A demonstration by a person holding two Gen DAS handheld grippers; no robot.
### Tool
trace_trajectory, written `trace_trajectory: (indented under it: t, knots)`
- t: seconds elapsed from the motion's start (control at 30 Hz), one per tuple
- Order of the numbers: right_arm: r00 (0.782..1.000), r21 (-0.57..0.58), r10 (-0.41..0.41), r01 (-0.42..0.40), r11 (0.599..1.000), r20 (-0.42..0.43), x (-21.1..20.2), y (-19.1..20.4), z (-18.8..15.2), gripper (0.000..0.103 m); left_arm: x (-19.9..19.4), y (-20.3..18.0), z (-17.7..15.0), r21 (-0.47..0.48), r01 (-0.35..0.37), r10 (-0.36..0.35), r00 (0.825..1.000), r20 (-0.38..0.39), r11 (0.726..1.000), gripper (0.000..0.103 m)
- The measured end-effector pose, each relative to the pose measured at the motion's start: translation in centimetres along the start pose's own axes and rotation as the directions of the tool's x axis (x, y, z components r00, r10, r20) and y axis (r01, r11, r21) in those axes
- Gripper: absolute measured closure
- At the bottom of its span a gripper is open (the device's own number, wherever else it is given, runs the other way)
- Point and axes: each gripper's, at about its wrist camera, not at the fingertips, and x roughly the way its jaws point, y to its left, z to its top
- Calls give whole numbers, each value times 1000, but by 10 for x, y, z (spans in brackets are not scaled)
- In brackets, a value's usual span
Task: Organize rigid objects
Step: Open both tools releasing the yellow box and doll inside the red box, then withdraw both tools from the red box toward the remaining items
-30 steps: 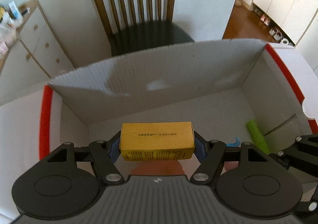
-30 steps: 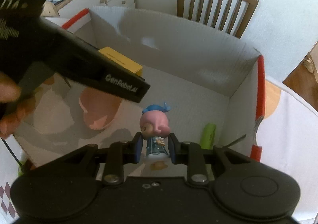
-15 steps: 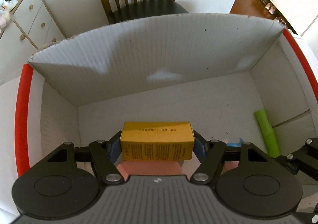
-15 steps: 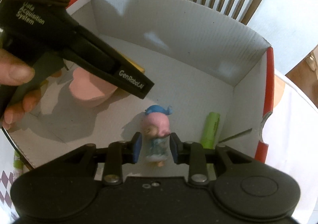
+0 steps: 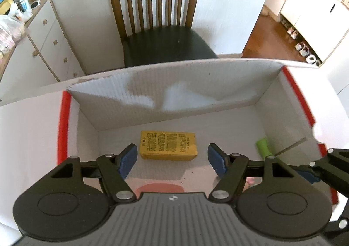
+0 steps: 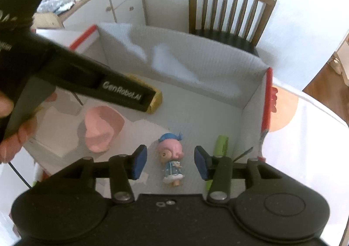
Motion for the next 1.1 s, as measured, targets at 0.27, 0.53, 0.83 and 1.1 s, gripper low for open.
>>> trace_trajectory:
  t: [0.27, 0.53, 0.83, 1.1]
  knots:
    - [999, 3, -2, 2, 1000, 49, -30, 6, -5, 49, -47, -6, -11, 1, 6, -6, 997, 83, 1000, 32]
    - [994, -1, -10, 10, 1000, 108, -69, 17, -16, 44, -99, -7, -29, 9, 18, -20, 988, 154, 1000, 32]
    - [983, 1, 7, -7, 1000, 182, -112, 39, -40, 39, -154, -8, -63, 20, 40, -44, 972, 229, 999, 32]
    - [975, -3, 21, -21, 1000, 222, -140, 58, -63, 34, -193, -6, -100, 44, 48, -59, 956, 286, 998, 32]
